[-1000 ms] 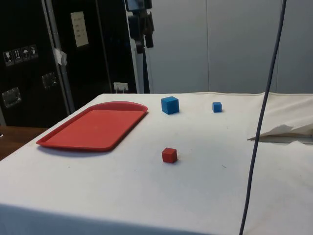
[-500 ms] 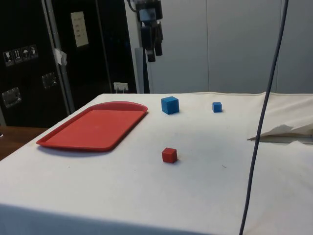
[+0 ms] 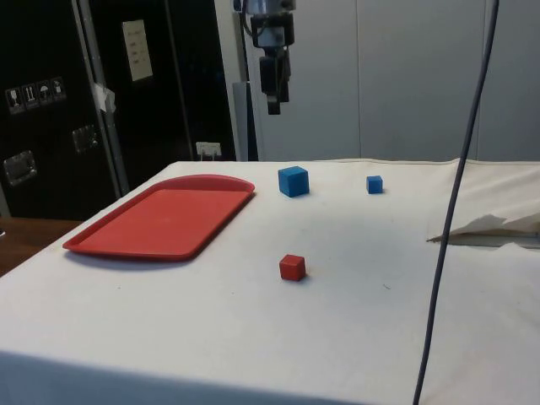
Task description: Pick up the largest block and place it onto the tray.
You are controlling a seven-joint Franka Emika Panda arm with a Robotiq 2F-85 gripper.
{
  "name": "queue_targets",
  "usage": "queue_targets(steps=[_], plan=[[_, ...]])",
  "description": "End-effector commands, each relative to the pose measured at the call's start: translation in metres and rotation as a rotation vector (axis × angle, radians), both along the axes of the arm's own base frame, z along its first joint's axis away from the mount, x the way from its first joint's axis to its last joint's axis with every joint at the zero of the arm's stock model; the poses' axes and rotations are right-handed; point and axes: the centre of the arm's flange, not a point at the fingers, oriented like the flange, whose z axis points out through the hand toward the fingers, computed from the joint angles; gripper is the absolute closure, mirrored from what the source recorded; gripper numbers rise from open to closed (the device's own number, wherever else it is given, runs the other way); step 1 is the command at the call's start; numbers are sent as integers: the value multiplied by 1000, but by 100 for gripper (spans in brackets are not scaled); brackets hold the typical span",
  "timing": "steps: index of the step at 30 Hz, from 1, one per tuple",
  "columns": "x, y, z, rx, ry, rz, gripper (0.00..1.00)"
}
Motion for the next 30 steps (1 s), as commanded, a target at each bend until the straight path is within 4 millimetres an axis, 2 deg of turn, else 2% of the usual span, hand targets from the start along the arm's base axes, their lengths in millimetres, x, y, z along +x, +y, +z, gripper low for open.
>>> queue_targets(steps=[1, 10, 30], plan=[[0, -2, -2, -1, -16, 8, 0], [3, -13, -18, -27, -50, 37, 0], [8, -31, -82, -57, -59, 124, 0]])
